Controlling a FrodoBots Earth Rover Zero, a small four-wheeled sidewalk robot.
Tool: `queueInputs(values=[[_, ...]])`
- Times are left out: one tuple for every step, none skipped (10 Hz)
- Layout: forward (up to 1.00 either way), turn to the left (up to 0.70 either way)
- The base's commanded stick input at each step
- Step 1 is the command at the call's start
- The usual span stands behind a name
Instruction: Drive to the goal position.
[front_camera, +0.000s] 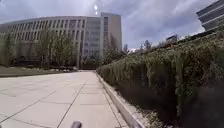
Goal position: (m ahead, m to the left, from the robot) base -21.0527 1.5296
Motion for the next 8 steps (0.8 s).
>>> queueInputs(values=[[0.10,0.00],[0.10,0.00],[0.10,0.00],[0.10,0.00],[0.10,0.00],[0.10,0.00],[0.10,0.00],[0.10,0.00]])
